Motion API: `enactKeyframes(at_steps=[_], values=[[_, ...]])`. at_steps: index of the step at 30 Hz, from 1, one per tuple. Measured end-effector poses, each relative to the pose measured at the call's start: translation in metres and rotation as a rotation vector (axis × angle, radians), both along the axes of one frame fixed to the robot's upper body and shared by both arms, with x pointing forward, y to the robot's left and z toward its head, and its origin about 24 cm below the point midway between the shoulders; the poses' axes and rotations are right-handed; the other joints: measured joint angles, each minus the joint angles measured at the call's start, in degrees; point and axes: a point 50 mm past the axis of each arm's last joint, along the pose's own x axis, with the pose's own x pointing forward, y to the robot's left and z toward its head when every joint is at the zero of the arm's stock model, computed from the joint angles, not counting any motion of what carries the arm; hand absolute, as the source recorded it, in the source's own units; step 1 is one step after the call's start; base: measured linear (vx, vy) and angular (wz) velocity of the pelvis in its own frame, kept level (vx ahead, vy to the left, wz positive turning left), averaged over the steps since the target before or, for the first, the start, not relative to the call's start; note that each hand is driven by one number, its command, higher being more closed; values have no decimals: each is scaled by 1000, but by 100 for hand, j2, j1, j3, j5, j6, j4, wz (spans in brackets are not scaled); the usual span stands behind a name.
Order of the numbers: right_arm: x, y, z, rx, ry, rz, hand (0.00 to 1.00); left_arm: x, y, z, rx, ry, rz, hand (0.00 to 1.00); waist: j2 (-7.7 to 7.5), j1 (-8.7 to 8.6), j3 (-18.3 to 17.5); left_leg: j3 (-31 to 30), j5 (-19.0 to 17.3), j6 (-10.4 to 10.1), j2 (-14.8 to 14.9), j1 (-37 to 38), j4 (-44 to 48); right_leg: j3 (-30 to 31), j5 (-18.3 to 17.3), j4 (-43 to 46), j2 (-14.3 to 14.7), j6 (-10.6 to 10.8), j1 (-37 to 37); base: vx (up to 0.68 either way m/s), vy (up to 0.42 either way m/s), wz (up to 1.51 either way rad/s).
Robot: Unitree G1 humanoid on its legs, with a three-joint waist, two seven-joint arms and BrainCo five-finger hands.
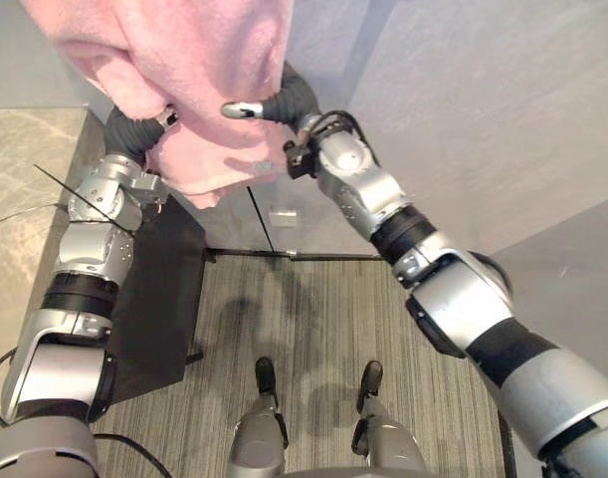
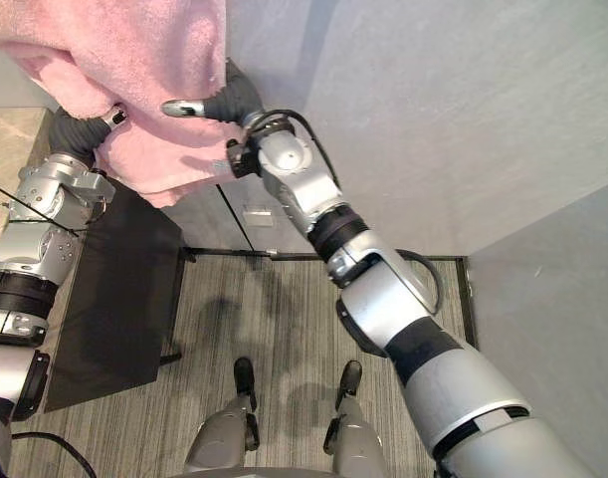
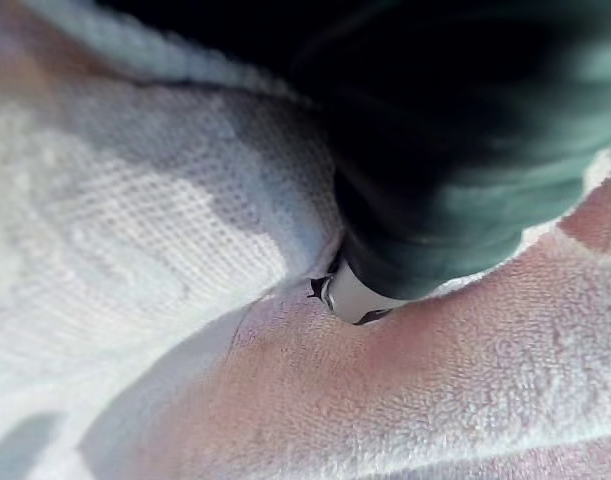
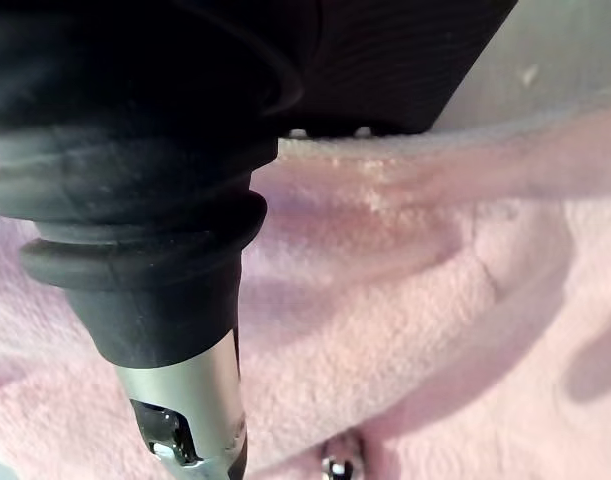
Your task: Organize washtable
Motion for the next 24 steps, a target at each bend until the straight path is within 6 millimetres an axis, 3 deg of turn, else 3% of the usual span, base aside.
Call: enactKeyframes(at_steps=[4,9,16,19,24], values=[[-7,12,13,39,-16,22,100,2,-5,-2,-15,0,-10,100,66,49,30,-110,21,-13,-8,0,-2,-129,-1,0,-12,-1,68,15,9,12],[-6,9,20,64,-20,7,100,1,-3,-1,-23,-3,5,100,67,46,29,-119,32,-14,-13,0,-2,-145,0,0,-20,-1,77,4,2,1],[11,-33,35,149,-27,-123,100,2,-5,-2,-14,-4,5,100,87,27,18,-74,43,-21,-12,34,-2,-88,6,-1,-12,-9,77,4,1,-2],[13,-40,37,147,-34,-142,100,1,-11,1,-12,-21,-19,100,89,10,17,29,43,-21,-12,111,-2,17,7,-1,-5,-9,88,19,2,-16],[15,-49,42,151,-51,-156,100,1,-17,2,-9,-29,-56,100,139,-174,6,83,41,-23,7,217,-6,120,8,-2,19,-10,157,4,-2,-7]])
